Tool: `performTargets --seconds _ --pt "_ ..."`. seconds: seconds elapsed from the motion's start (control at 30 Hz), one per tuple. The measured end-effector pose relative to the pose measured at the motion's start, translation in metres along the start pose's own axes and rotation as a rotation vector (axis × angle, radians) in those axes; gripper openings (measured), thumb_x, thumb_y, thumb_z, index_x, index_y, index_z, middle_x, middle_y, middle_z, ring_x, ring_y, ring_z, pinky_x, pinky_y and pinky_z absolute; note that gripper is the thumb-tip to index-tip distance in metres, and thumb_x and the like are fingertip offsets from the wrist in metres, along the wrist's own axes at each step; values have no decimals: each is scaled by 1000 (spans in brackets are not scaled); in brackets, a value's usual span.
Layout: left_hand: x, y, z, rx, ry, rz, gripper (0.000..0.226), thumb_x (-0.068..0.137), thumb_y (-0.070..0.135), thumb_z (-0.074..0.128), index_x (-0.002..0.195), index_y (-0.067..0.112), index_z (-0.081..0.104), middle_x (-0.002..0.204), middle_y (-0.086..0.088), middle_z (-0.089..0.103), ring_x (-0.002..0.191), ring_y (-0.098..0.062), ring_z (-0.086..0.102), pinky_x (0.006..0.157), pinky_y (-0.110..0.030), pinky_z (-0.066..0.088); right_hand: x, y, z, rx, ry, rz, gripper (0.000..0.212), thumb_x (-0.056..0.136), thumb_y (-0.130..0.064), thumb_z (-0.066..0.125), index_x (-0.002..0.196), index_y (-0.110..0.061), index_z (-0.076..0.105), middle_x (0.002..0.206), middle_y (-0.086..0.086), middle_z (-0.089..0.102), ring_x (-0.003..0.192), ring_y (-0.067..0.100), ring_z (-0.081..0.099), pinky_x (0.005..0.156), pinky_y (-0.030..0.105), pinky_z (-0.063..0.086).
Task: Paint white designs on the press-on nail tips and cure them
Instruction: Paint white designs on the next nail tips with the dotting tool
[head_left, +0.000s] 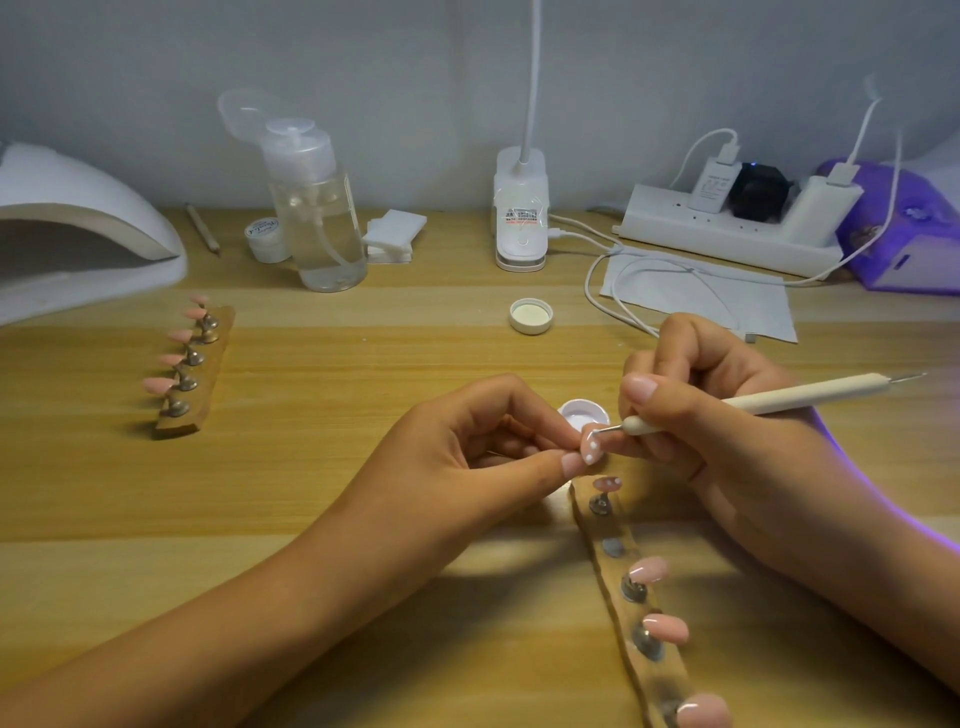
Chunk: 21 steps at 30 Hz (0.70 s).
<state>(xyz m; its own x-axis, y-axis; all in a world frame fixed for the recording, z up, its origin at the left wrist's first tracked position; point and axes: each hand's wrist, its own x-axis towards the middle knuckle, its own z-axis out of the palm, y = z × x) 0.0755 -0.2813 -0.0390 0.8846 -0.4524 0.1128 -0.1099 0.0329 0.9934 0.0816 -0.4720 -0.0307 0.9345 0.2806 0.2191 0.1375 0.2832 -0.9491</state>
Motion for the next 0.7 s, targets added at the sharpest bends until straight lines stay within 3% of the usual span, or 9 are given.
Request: performTargets --seconds 0.37,0.5,0.7 --pt "0 -1 0 9 5 4 9 76 19 74 78 27 72 77 5 70 71 -3 59 64 -14 46 1 0 -1 6 -3 12 22 72 -13 69 59 -23 55 58 -3 52 51 4 50 63 23 55" --pt "0 -1 0 12 16 -7 10 77 18 73 81 26 71 81 4 71 75 -7 60 67 -17 49 2 -2 1 36 77 31 27 72 -10 73 58 -21 53 55 -1 46 49 5 48 63 25 57" --pt "-1 1 -2 -71 81 -14 15 73 18 78 82 28 71 82 4 73 76 -8 67 72 -19 53 6 -6 -5 27 243 25 25 79 -20 64 57 -24 53 53 -3 45 51 6 45 66 23 55"
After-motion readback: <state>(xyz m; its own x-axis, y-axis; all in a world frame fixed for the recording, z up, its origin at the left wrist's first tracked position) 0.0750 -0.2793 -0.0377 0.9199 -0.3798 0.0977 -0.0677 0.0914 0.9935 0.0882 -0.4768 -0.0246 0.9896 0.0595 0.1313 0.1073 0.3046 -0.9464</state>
